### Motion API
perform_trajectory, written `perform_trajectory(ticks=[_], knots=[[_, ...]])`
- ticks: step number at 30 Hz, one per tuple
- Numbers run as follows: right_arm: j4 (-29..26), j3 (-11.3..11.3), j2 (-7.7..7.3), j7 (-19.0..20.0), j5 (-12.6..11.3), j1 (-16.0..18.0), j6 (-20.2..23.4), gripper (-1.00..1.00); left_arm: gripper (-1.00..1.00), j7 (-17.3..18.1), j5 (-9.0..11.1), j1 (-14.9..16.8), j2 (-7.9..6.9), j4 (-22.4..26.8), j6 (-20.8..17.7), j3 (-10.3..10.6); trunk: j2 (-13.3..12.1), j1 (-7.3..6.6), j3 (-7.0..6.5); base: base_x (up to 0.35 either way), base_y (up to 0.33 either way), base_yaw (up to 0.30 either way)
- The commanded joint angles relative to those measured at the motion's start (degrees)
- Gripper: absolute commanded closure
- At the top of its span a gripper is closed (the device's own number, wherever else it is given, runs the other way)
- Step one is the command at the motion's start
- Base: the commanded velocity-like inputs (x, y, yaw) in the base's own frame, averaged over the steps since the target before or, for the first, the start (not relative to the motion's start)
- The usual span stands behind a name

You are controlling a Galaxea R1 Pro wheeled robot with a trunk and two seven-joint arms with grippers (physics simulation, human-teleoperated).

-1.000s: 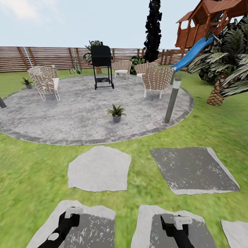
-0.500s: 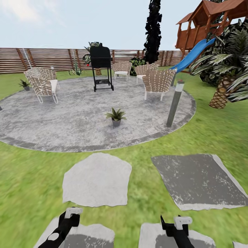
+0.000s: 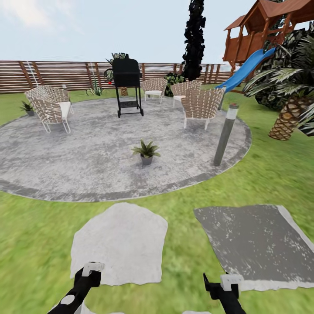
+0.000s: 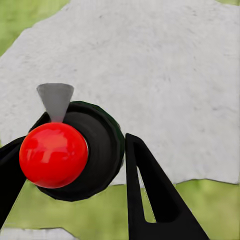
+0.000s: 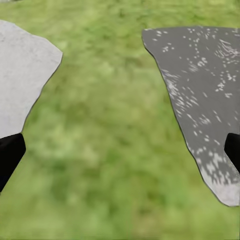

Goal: Pick up the pesticide atomizer in the garden and spray insectifuge to fully cover both potted plants in the garden.

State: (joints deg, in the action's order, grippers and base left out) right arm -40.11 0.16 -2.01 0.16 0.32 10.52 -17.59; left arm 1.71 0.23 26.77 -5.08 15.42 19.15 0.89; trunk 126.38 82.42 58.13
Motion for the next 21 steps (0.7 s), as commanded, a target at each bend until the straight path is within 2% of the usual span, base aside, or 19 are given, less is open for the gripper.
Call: perform_trajectory(ticks=[1,21], knots=[[0.03,0.02,-0.01,0.02,0.03,0.02,-0.17,-1.0,1.0,0.13,0.03,0.03,-0.02,-0.04,0.18,0.07,0.01,0.03,0.05,0.338,0.0,0.0],[0.03,0.02,0.04,0.02,0.03,0.02,-0.17,-1.0,1.0,0.13,0.03,0.03,-0.02,-0.04,0.18,0.07,0.01,0.03,0.05,0.339,0.0,0.0]])
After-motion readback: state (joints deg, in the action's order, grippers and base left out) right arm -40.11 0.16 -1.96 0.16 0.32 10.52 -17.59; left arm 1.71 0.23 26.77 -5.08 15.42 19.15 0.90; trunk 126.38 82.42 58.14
